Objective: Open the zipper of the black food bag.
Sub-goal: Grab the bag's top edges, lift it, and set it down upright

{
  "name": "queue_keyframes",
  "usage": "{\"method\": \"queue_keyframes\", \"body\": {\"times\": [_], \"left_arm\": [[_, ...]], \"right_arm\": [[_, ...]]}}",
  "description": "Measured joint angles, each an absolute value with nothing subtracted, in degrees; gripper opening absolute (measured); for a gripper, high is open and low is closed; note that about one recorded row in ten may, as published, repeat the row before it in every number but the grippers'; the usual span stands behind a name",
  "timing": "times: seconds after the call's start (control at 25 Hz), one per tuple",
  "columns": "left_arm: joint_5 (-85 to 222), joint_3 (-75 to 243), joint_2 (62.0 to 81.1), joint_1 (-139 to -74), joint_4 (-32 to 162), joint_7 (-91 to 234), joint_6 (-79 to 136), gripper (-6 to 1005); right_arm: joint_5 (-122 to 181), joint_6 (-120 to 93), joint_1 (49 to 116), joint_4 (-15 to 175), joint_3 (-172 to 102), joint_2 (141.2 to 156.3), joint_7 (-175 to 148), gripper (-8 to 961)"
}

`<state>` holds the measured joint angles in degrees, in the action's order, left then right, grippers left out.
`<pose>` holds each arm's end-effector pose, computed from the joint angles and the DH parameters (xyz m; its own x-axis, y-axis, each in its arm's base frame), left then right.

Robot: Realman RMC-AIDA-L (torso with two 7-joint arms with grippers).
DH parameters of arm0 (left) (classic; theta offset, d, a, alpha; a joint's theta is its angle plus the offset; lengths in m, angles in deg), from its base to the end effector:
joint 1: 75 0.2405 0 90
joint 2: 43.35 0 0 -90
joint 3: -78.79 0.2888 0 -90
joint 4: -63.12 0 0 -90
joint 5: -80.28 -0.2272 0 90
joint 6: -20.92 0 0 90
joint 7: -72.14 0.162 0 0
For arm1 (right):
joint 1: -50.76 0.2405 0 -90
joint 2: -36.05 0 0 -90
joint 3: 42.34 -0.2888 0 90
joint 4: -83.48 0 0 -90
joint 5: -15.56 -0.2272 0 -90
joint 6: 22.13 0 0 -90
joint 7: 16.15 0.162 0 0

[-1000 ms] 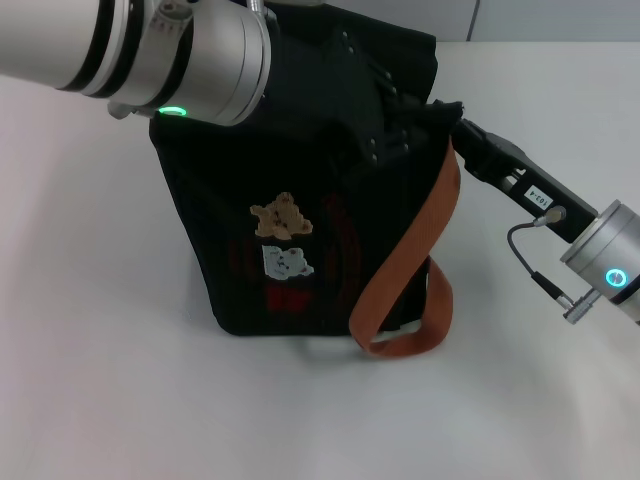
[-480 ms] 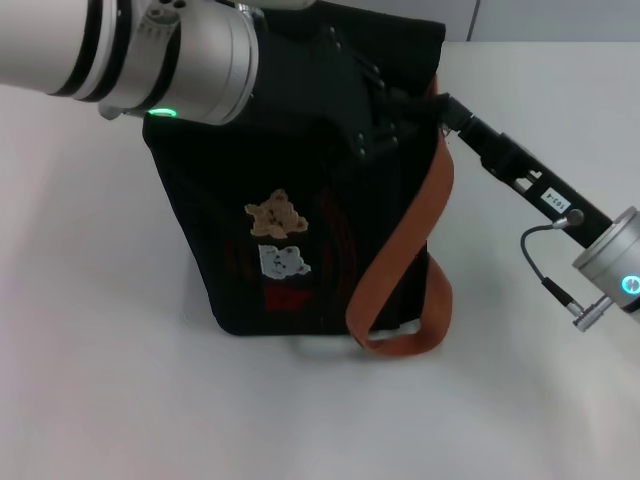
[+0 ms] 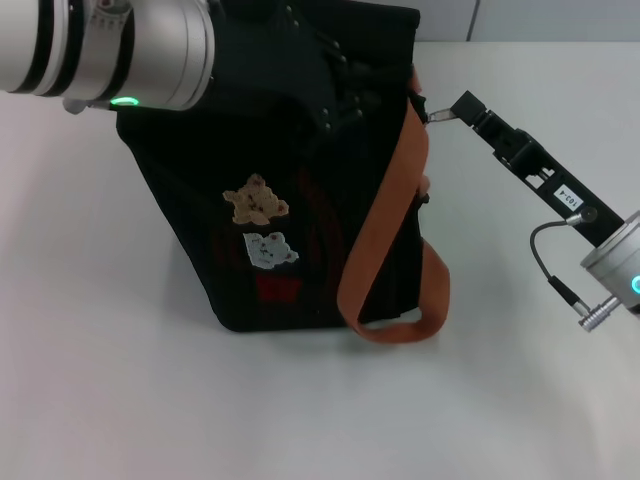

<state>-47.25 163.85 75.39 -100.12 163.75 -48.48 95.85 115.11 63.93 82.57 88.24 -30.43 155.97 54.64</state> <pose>-0.0970 0.3679 -0.0066 0.9967 -0.0504 0.0639 -0.0173 -0.8985 -0.4387 0.2756 0.3432 -0.0888 0.0011 -0.4365 -0.8997 -0.7959 -0.5450 0.2635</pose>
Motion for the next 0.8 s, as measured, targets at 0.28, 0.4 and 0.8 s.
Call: {"method": "queue_keyframes", "body": {"times": [0.28,0.4,0.8], "left_arm": [[-47.03,162.88,75.43,-99.07,163.72,-47.69,95.15,190],[-46.11,162.25,75.35,-98.93,163.77,-47.67,95.13,190],[-44.78,161.25,75.34,-98.90,163.77,-46.88,95.48,190]], "right_arm": [[115.25,63.60,82.74,87.87,-30.39,155.94,53.36,0],[115.34,63.16,82.87,87.87,-30.14,155.88,52.96,-2],[115.67,61.37,83.88,87.88,-29.68,155.94,52.74,15]]}}
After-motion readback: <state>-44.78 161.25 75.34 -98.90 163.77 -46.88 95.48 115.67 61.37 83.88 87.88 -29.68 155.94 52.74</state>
